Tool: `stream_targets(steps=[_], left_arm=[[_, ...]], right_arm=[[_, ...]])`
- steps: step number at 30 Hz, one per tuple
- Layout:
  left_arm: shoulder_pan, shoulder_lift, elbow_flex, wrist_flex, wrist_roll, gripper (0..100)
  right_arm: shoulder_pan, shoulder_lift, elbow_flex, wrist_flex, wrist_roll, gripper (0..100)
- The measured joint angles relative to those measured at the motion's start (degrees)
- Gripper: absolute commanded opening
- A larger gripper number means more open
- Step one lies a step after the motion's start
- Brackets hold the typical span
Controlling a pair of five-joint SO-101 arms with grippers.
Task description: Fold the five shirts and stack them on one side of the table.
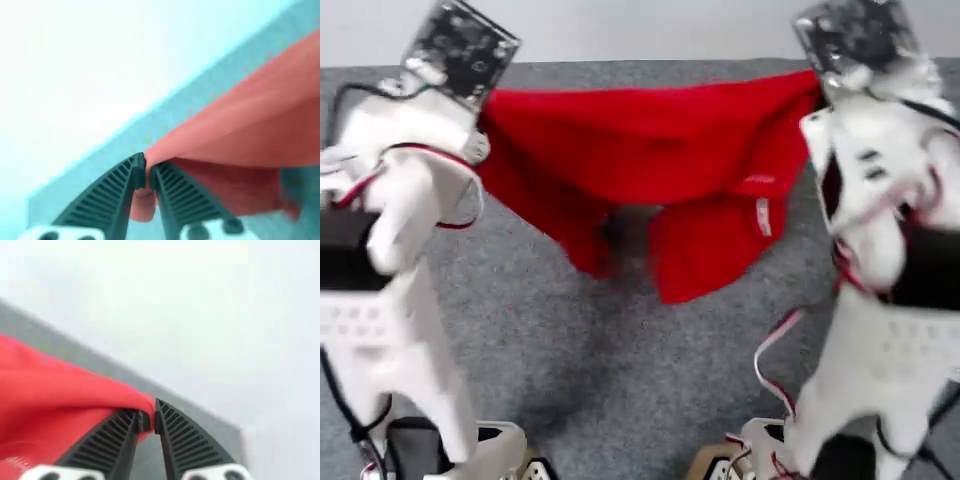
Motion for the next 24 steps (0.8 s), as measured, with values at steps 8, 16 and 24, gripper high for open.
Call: stream_targets(steps=[8, 16, 24], left_arm=[[-6.9, -0.9, -17.0, 0.0, 0.0, 1], [-8.1, -1.3, -27.0, 5.5, 0.0, 1], [-8.8, -12.7, -23.6, 5.7, -0.9, 1]], right_arm=[[6.5, -8.6, -1.1, -7.7, 0.0, 0.9], [9.1, -13.4, -1.1, -11.2, 0.0, 1.0], [9.3, -22.6, -1.1, -3.4, 5.5, 1.0]])
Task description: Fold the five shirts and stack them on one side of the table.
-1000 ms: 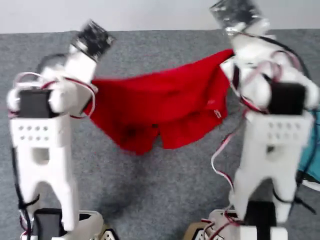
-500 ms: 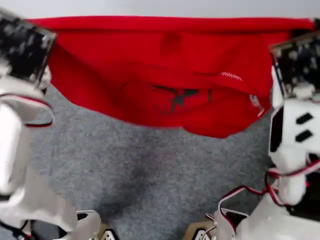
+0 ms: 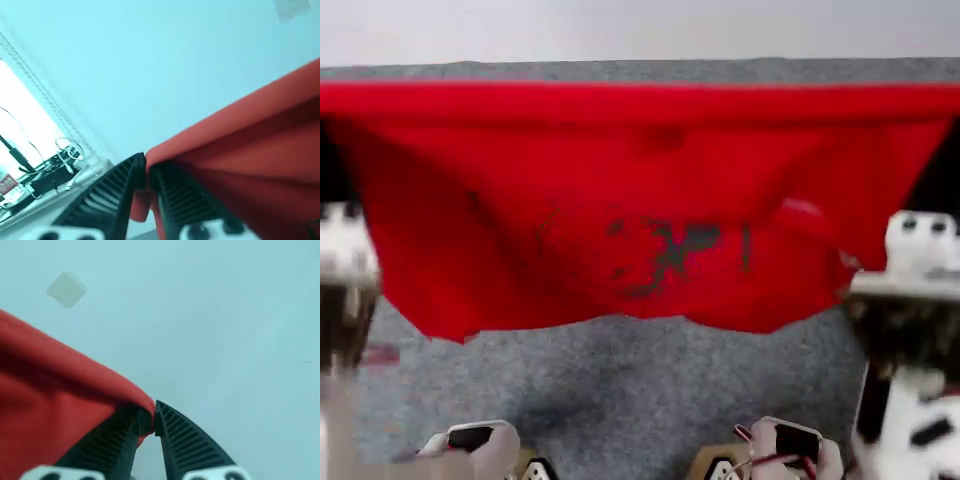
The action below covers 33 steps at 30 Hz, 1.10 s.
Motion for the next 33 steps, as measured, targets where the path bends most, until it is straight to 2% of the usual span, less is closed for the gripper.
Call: stream_targets(steps=[10, 13, 16, 20, 27, 33], left_arm=[[0.0, -26.2, 34.0, 0.0, -7.6, 1], [0.0, -30.1, 45.6, -0.1, -9.8, 1], [0.0, -30.5, 57.6, -4.2, -10.4, 1], [0.0, -30.4, 75.3, -17.1, -10.6, 1], [0.0, -24.3, 105.7, -49.2, -11.6, 1], [0.0, -6.4, 108.3, -69.3, -12.3, 1]], right_arm=[[0.3, -7.1, -0.8, 12.7, 5.4, 1.0], [0.3, -6.9, 1.4, 13.2, 5.5, 1.0], [-0.4, -4.5, 7.8, 12.7, 5.5, 1.0], [-4.2, 1.1, 20.0, 7.4, 5.5, 1.0], [-10.3, 13.1, 43.8, -12.9, 5.7, 1.0], [-13.5, 26.2, 51.6, -32.4, 5.7, 1.0]])
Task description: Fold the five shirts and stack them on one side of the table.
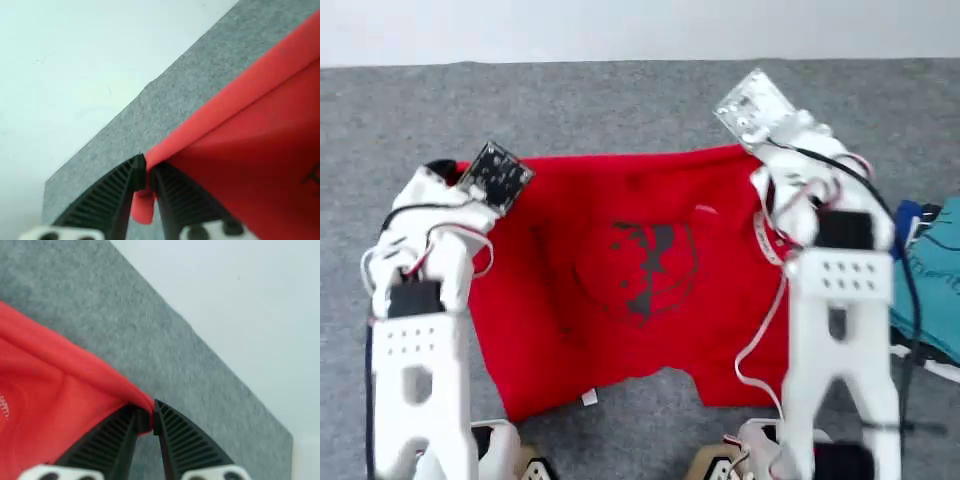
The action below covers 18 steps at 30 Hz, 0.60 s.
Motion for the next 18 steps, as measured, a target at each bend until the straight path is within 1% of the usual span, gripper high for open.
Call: stream_targets(steps=[2, 5, 9, 11, 13, 16, 18], left_arm=[[0.0, 7.2, -2.6, -2.7, 0.0, 1], [0.0, 17.8, -9.7, -4.0, -0.4, 1], [0.2, 30.5, -21.2, -2.9, -0.5, 1], [1.0, 33.2, -27.0, 2.3, -0.5, 1], [2.2, 33.8, -32.5, 9.9, -0.5, 1], [3.4, 33.8, -38.0, 22.2, -0.5, 1], [4.0, 33.8, -39.7, 28.9, -0.5, 1]], right_arm=[[-0.2, 4.8, 0.0, -5.5, 0.0, 1.0], [-0.2, 13.1, -1.1, -11.7, 0.0, 1.0], [-0.2, 24.0, -9.5, -13.3, 0.0, 1.0], [-0.2, 27.6, -13.7, -11.5, 0.0, 1.0], [-0.1, 29.5, -17.5, -7.9, 0.0, 1.0], [-0.2, 30.0, -21.9, -0.4, 0.2, 1.0], [-0.3, 30.0, -24.2, 5.3, 1.1, 1.0]])
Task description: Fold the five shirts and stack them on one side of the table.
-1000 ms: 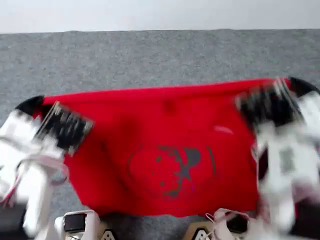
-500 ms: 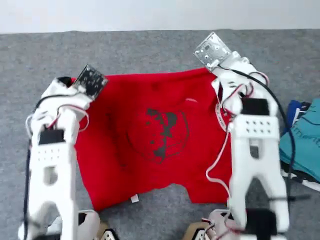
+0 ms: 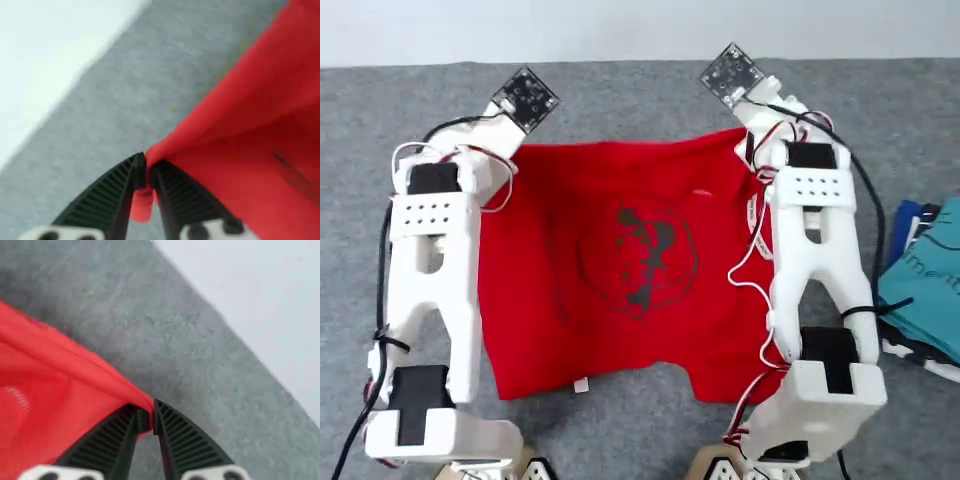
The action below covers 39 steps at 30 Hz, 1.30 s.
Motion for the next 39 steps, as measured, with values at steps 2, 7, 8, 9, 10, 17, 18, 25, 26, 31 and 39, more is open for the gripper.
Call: stream_targets(steps=[2, 7, 8, 9, 10, 17, 18, 25, 26, 31, 39], left_arm=[[0.5, 0.0, -0.8, 5.5, -1.0, 1], [0.7, 0.0, -1.1, 17.1, -6.2, 1], [0.7, 0.0, -1.1, 19.1, -6.8, 1], [0.7, 0.0, -1.1, 21.2, -7.5, 1], [0.7, 0.0, -1.1, 23.2, -8.5, 0], [0.7, -5.8, -1.1, 36.4, -14.3, 0], [0.7, -6.7, -1.1, 37.7, -14.5, 0], [1.0, -12.4, 3.7, 39.7, -15.6, 0], [1.2, -13.2, 5.6, 39.7, -16.3, 0], [3.1, -16.2, 16.4, 39.7, -18.4, 1], [3.5, -16.5, 27.5, 37.8, -21.5, 6]], right_arm=[[0.0, 0.0, -1.8, 5.6, 2.0, 1.0], [0.0, 0.0, -5.6, 20.7, 4.0, 1.0], [0.0, 0.0, -6.4, 23.6, 4.2, 1.0], [0.0, 0.0, -7.4, 26.5, 4.3, 1.0], [0.0, 0.0, -8.3, 29.4, 4.4, 1.0], [0.2, 0.0, -15.0, 47.6, 9.1, 1.0], [0.4, 0.0, -15.4, 49.5, 9.7, 1.0], [3.1, -7.6, -14.2, 53.1, 13.0, 1.0], [3.7, -8.8, -12.9, 53.1, 14.2, 1.0], [5.7, -12.0, -3.1, 53.1, 17.5, 1.0], [5.8, -12.2, 10.6, 52.3, 17.9, 1.2]])
